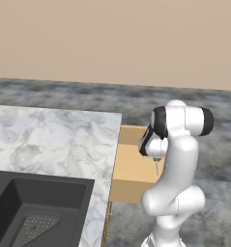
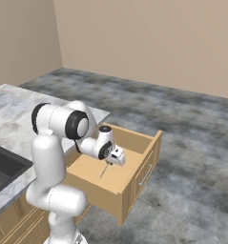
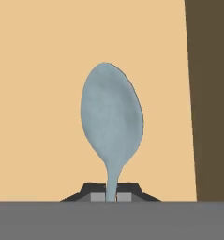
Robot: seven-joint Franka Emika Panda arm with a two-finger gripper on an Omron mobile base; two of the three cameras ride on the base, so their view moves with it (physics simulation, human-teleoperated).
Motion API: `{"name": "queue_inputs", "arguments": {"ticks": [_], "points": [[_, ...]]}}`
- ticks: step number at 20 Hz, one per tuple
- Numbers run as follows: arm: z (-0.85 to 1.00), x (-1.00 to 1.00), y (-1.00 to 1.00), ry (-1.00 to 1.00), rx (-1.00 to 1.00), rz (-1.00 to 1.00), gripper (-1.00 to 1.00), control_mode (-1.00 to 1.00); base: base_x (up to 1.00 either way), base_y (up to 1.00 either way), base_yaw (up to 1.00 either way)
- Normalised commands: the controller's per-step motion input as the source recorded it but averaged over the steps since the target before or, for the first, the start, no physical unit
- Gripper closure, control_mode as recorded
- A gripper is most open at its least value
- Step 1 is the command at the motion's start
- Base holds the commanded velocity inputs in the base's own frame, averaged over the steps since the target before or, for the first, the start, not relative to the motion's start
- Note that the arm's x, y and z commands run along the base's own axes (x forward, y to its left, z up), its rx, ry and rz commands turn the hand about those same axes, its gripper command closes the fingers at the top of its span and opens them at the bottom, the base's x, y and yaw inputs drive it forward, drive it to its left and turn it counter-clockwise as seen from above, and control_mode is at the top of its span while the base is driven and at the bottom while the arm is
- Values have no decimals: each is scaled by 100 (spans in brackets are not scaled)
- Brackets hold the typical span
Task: Organize the utensils by type. Pick up the wooden spoons from the counter and place them in the open cabinet. Then pick up the metallic utensils from the counter and place them in the open drawer.
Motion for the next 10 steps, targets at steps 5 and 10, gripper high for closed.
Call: {"name": "queue_inputs", "arguments": {"ticks": [5,10], "points": [[-15,50,-9,4,18,17,100,-100,0,0,0],[-25,40,-2,8,11,12,100,-100,0,0,0]]}}
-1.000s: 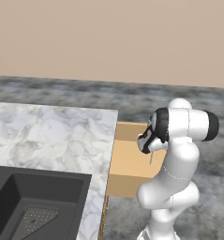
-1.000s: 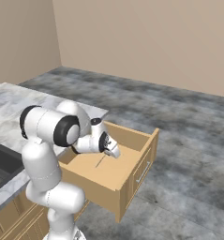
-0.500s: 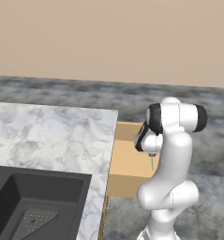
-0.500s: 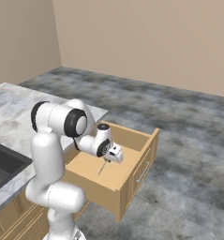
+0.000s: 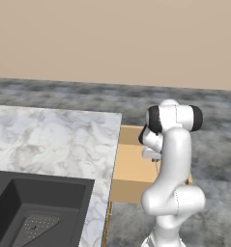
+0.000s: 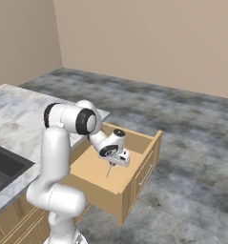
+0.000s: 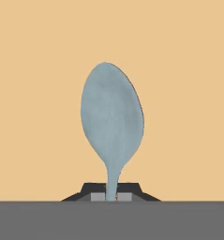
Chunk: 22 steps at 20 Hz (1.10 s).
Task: Organize the utensils by type. Pick up the wooden spoons from the counter and place them in the open cabinet. Then pick up the metallic utensils from the counter and place them in the open drawer.
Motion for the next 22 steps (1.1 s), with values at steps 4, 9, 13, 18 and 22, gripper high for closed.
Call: {"name": "queue_inputs", "arguments": {"ticks": [4,9,13,18,22], "points": [[-31,39,-1,17,3,10,100,-100,0,0,0],[-7,46,5,12,0,6,100,-100,0,0,0],[-2,43,5,11,0,3,100,-100,0,0,0],[-17,20,0,14,0,4,100,-100,0,0,0],[-17,13,0,12,0,4,-100,-100,0,0,0]]}}
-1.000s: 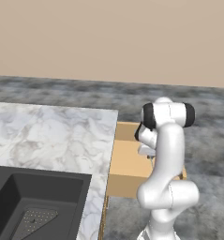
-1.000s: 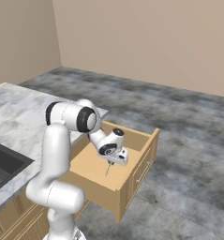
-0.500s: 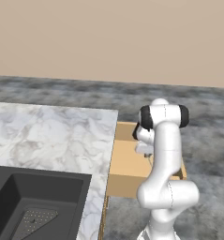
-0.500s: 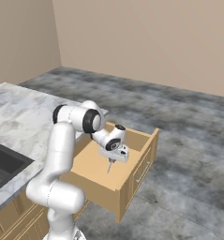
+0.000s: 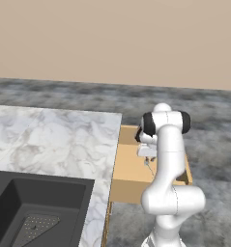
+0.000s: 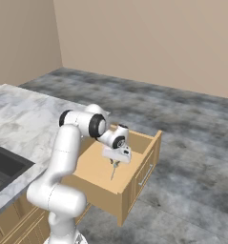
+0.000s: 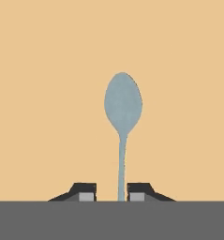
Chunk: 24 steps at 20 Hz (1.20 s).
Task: Organize the utensils by type. Pick up the wooden spoons from the counter and place them in the open cabinet. Then pick up the metallic utensils from the counter and place them in the open drawer.
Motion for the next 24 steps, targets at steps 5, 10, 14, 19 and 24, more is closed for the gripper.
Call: {"name": "queue_inputs", "arguments": {"ticks": [5,10,14,19,24], "points": [[0,5,-1,5,0,5,-100,-100,0,0,0],[40,-9,-2,0,0,7,-100,-100,0,0,0],[64,-40,0,0,0,6,-100,-100,0,0,0],[55,-63,0,-9,0,1,-100,-100,0,0,0],[57,-73,0,-26,0,0,-100,-100,0,0,0]]}}
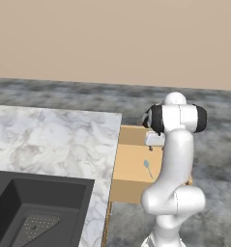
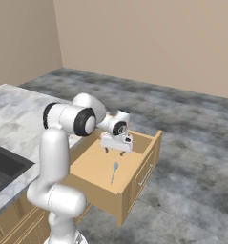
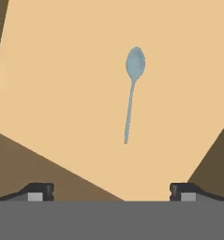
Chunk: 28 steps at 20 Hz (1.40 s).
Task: Organize the utensils by type. Pick up the wooden spoons from the counter and place them in the open cabinet. Then pick up the metallic utensils from the counter and place them in the open drawer.
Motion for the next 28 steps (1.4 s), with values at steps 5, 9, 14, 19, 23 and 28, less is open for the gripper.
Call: {"name": "queue_inputs", "arguments": {"ticks": [5,9,14,19,23,28], "points": [[69,-63,9,-28,0,0,-100,-100,0,0,0],[58,-73,15,-24,-8,0,-100,-100,0,0,0],[40,-64,11,-7,-11,-7,-100,-100,0,0,0],[48,-40,4,19,-1,-8,-100,-100,0,0,0],[53,-38,2,12,0,-7,-100,-100,0,0,0],[51,-37,0,5,0,-8,-100,-100,0,0,0]]}}
